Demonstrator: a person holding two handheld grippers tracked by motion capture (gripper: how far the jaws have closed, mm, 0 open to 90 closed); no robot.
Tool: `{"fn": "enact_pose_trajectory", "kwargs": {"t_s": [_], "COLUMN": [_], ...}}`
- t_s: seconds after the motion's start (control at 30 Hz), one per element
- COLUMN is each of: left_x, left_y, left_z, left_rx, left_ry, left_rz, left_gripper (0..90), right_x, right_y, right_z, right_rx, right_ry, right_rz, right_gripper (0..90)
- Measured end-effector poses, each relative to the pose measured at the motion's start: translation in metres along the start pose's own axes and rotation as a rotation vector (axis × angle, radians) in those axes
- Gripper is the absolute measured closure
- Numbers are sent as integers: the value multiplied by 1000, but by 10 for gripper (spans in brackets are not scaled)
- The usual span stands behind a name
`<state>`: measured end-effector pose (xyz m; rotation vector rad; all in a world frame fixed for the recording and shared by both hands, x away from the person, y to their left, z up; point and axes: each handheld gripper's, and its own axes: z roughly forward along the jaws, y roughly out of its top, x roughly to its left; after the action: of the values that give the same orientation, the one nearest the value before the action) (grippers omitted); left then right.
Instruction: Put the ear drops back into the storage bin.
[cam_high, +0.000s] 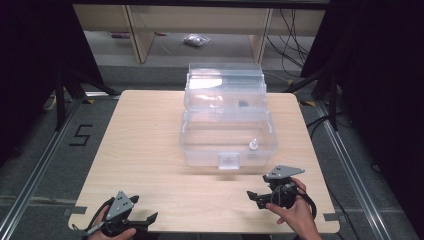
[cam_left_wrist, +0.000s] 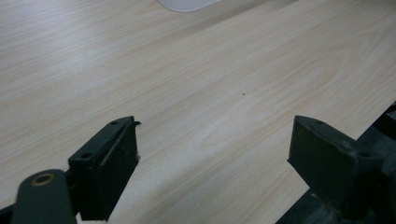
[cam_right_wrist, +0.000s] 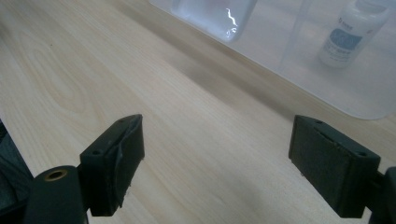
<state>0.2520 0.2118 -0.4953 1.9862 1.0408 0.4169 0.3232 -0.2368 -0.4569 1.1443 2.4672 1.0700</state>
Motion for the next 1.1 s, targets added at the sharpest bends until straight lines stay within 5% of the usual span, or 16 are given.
{"fn": "enact_pose_trajectory", "kwargs": {"t_s": [0.33,0.37,0.47,0.7,0.9,0.93,1.1], "left_x": [2,1,0,0,-1,-1,-1], "left_y": [1,0,0,0,0,0,0], "left_z": [-2,-1,-1,-1,0,-1,-1], "left_rx": [18,11,4,15,15,19,17], "left_ry": [0,-2,-1,-4,-7,-5,-5], "left_rz": [24,17,12,21,22,22,20], "left_gripper": [152,152,152,152,152,152,151], "right_x": [0,3,1,6,3,5,4], "right_y": [-9,-10,-11,-20,-28,-29,-33], "right_z": [-1,-2,-2,-6,-8,-9,-10], "right_rx": [-44,-26,-42,-44,-46,-41,-45], "right_ry": [-7,-4,-10,-23,-35,-32,-33], "right_rz": [-19,29,-7,30,-5,23,10], "right_gripper": [172,172,171,171,171,171,170]}}
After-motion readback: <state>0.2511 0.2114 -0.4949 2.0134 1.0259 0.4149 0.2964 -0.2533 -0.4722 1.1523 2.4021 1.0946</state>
